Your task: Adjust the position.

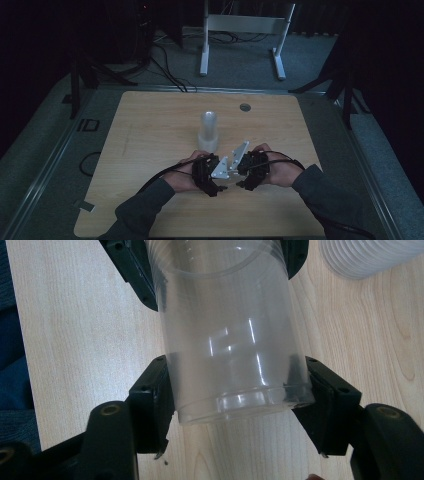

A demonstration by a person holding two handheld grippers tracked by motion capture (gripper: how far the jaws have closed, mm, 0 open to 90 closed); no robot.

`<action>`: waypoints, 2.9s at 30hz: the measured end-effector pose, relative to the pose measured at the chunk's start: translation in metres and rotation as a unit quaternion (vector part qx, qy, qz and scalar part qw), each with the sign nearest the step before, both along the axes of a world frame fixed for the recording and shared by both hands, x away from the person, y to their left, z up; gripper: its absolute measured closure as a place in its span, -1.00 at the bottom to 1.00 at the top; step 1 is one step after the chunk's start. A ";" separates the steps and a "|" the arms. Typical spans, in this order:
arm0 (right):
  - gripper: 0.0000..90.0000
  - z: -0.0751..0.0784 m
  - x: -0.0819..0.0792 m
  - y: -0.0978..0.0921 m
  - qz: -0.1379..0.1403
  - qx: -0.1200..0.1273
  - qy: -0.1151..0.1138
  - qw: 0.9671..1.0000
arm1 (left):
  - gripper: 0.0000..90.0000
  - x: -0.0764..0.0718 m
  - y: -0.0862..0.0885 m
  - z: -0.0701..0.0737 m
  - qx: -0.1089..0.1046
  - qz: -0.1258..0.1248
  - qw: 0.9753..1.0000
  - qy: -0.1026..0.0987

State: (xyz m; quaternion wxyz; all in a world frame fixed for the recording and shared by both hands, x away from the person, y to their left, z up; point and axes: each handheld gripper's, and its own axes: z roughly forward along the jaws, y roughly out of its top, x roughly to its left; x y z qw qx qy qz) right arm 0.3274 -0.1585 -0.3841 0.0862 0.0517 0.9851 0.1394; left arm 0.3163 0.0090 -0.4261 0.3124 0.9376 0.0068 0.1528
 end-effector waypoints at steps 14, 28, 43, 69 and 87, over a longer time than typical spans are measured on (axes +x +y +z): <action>-0.09 -0.002 0.000 -0.002 -0.001 0.002 -0.006 1.000 | -0.55 0.000 -0.002 -0.001 -0.007 0.021 1.000 0.000; -0.09 -0.010 0.003 -0.018 -0.040 0.017 -0.002 0.999 | -0.66 0.003 0.001 0.007 -0.040 0.034 0.999 -0.002; -0.09 -0.018 0.009 -0.040 -0.093 0.016 -0.003 0.996 | -0.63 0.007 0.004 0.010 -0.058 0.049 0.997 -0.005; -0.09 -0.028 0.016 -0.073 -0.195 0.036 -0.028 0.980 | -0.50 0.016 0.000 0.006 -0.079 0.117 0.990 0.000; -0.10 -0.034 0.014 -0.084 -0.244 0.070 -0.040 0.966 | -0.48 0.022 -0.009 0.007 -0.115 0.166 0.979 0.010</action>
